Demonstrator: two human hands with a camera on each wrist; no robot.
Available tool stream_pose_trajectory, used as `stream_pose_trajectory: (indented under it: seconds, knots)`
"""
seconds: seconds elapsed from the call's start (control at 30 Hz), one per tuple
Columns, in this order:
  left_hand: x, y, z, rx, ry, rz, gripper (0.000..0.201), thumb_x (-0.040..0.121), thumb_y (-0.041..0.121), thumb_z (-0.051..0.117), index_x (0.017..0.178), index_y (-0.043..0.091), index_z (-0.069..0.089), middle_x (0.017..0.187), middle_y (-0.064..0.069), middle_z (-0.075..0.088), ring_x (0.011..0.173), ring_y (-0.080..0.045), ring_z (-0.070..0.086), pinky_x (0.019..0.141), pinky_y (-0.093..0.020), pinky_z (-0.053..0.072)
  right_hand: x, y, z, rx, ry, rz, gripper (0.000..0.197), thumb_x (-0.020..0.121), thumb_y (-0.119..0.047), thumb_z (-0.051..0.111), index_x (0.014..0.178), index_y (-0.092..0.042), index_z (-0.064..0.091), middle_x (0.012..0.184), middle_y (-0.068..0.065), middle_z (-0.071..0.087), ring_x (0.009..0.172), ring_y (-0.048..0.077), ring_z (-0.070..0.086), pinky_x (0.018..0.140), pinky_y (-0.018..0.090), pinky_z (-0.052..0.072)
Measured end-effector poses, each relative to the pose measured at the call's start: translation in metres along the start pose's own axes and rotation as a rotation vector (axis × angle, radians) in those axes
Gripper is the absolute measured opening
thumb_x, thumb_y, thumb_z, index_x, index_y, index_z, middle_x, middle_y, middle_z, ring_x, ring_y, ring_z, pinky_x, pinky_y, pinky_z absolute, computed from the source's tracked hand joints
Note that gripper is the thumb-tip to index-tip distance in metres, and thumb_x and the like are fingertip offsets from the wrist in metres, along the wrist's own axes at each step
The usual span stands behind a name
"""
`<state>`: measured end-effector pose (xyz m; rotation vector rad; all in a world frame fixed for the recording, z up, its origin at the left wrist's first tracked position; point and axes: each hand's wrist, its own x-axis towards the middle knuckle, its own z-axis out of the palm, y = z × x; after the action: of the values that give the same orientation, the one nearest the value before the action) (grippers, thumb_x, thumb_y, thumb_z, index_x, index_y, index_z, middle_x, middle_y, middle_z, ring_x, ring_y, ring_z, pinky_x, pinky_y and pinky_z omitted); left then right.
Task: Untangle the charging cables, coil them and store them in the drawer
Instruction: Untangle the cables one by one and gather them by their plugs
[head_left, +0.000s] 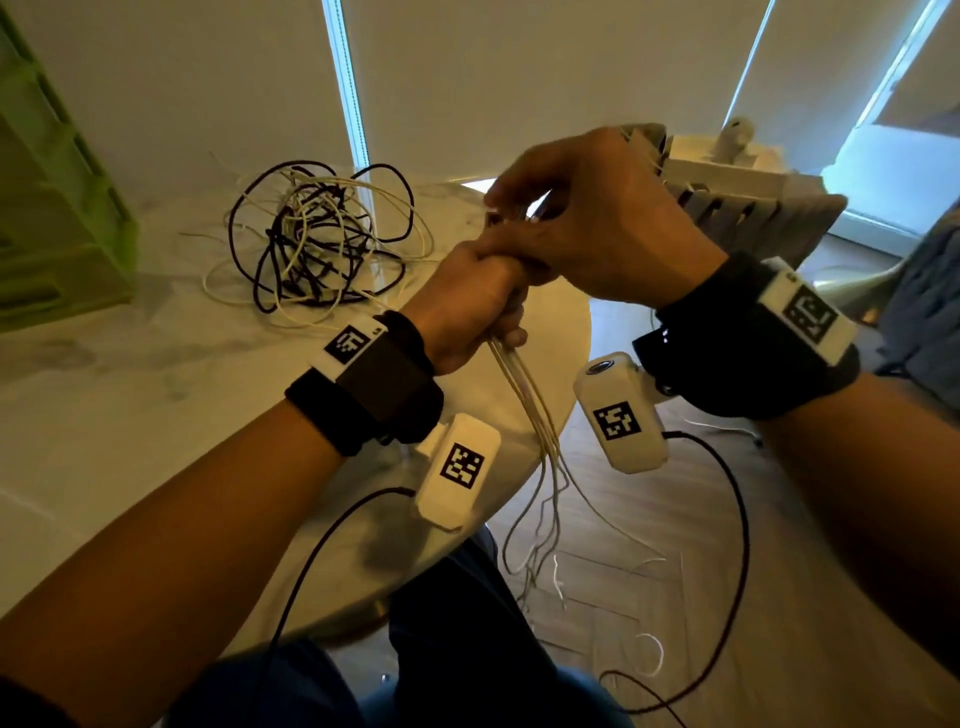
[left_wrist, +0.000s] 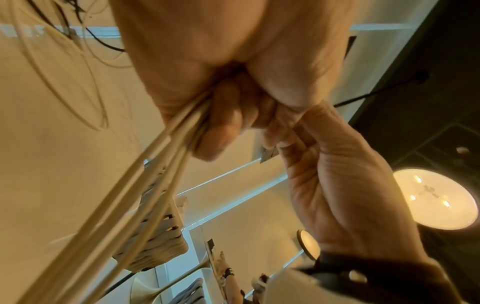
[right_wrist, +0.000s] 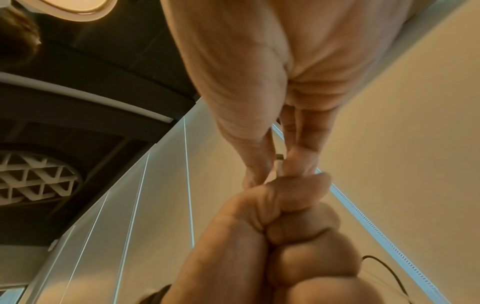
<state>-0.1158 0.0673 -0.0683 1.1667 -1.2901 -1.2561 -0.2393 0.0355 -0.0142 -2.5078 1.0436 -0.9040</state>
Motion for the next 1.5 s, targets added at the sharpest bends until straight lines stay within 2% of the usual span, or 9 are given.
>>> stream_pose_trajectory:
  seconds: [0.13, 0.3, 0.43, 0.7, 0.8, 0.87, 0.97, 1.27, 1.5]
  knots:
    - [0.002, 0.002, -0.005, -0.068, 0.051, -0.03, 0.032, 0.095, 0.004, 0.042, 0.066, 0.017, 0.044, 0.049, 0.004, 0.023, 0.047, -0.012, 0.021, 0.043, -0.024, 0.03, -0.002, 0.002, 0.001, 0.08, 0.061, -0.011, 0.036, 0.087, -0.03, 0.068, 0.121, -0.021, 0.065, 0.111, -0.005, 0.067, 0.092, 0.004, 0.063, 0.083, 0.018, 0.052]
    - [0.001, 0.006, -0.008, -0.084, 0.047, -0.014, 0.037, 0.093, 0.0, 0.034, 0.06, 0.018, 0.035, 0.045, 0.006, 0.023, 0.041, -0.01, 0.021, 0.044, -0.025, 0.035, -0.001, 0.002, 0.011, -0.039, 0.043, -0.154, 0.026, 0.096, -0.024, 0.055, 0.118, -0.018, 0.068, 0.116, -0.005, 0.068, 0.099, -0.008, 0.053, 0.088, 0.002, 0.037]
    - [-0.006, -0.001, -0.023, -0.179, 0.132, 0.0, 0.035, 0.097, 0.002, 0.031, 0.065, 0.015, 0.036, 0.044, 0.008, 0.029, 0.039, -0.007, 0.026, 0.042, -0.023, 0.034, 0.004, -0.01, 0.02, -0.071, -0.109, -0.275, 0.035, 0.101, -0.033, 0.039, 0.118, -0.017, 0.066, 0.109, -0.001, 0.07, 0.097, 0.009, 0.062, 0.087, 0.022, 0.047]
    - [-0.02, 0.001, -0.086, -0.253, 0.217, 0.036, 0.032, 0.102, 0.017, 0.03, 0.071, 0.015, 0.038, 0.047, 0.006, 0.028, 0.039, -0.008, 0.023, 0.041, -0.022, 0.021, 0.048, -0.045, 0.048, 0.134, -0.542, -0.22, 0.056, 0.101, -0.05, 0.027, 0.153, -0.035, 0.015, 0.139, -0.012, 0.048, 0.125, 0.003, 0.046, 0.105, 0.022, 0.034]
    - [-0.024, 0.013, -0.128, -0.363, 0.257, 0.086, 0.044, 0.101, 0.024, 0.04, 0.058, 0.021, 0.031, 0.042, 0.009, 0.02, 0.035, -0.006, 0.015, 0.039, -0.021, 0.014, 0.078, -0.052, 0.057, 0.213, -0.4, -0.169, 0.049, 0.102, -0.041, 0.035, 0.149, -0.029, 0.028, 0.135, -0.015, 0.048, 0.112, -0.01, 0.05, 0.089, 0.003, 0.037]
    - [-0.029, 0.019, -0.166, -0.448, 0.313, 0.141, 0.051, 0.1, 0.032, 0.045, 0.053, 0.022, 0.029, 0.039, 0.01, 0.019, 0.032, -0.006, 0.015, 0.036, -0.019, 0.016, 0.095, -0.053, 0.068, 0.138, -0.432, -0.137, 0.038, 0.102, -0.033, 0.042, 0.138, -0.024, 0.048, 0.115, -0.016, 0.056, 0.096, -0.005, 0.057, 0.074, 0.006, 0.042]
    - [-0.04, 0.016, -0.217, -0.498, 0.416, 0.211, 0.054, 0.1, 0.037, 0.044, 0.051, 0.022, 0.029, 0.038, 0.01, 0.017, 0.032, -0.006, 0.014, 0.034, -0.018, 0.02, 0.113, -0.058, 0.096, -0.087, -0.544, -0.227, 0.027, 0.1, -0.027, 0.047, 0.119, -0.021, 0.065, 0.102, -0.014, 0.059, 0.088, 0.003, 0.055, 0.081, 0.02, 0.042]
    - [-0.06, -0.007, -0.27, -0.462, 0.598, 0.19, 0.047, 0.1, 0.037, 0.045, 0.06, 0.021, 0.026, 0.039, 0.01, 0.018, 0.031, -0.005, 0.015, 0.033, -0.017, 0.016, 0.164, -0.109, 0.22, -0.48, -0.731, -0.28, 0.029, 0.093, -0.026, 0.055, 0.117, -0.014, 0.065, 0.119, 0.0, 0.064, 0.108, 0.021, 0.059, 0.095, 0.032, 0.047]
    - [-0.062, -0.025, -0.292, -0.577, 0.741, 0.157, 0.045, 0.1, 0.034, 0.047, 0.06, 0.021, 0.029, 0.04, 0.008, 0.018, 0.031, -0.006, 0.015, 0.033, -0.017, 0.016, 0.186, -0.117, 0.261, -0.661, -0.778, -0.24, 0.038, 0.087, -0.031, 0.068, 0.113, -0.005, 0.062, 0.109, 0.012, 0.065, 0.101, 0.028, 0.063, 0.074, 0.03, 0.045]
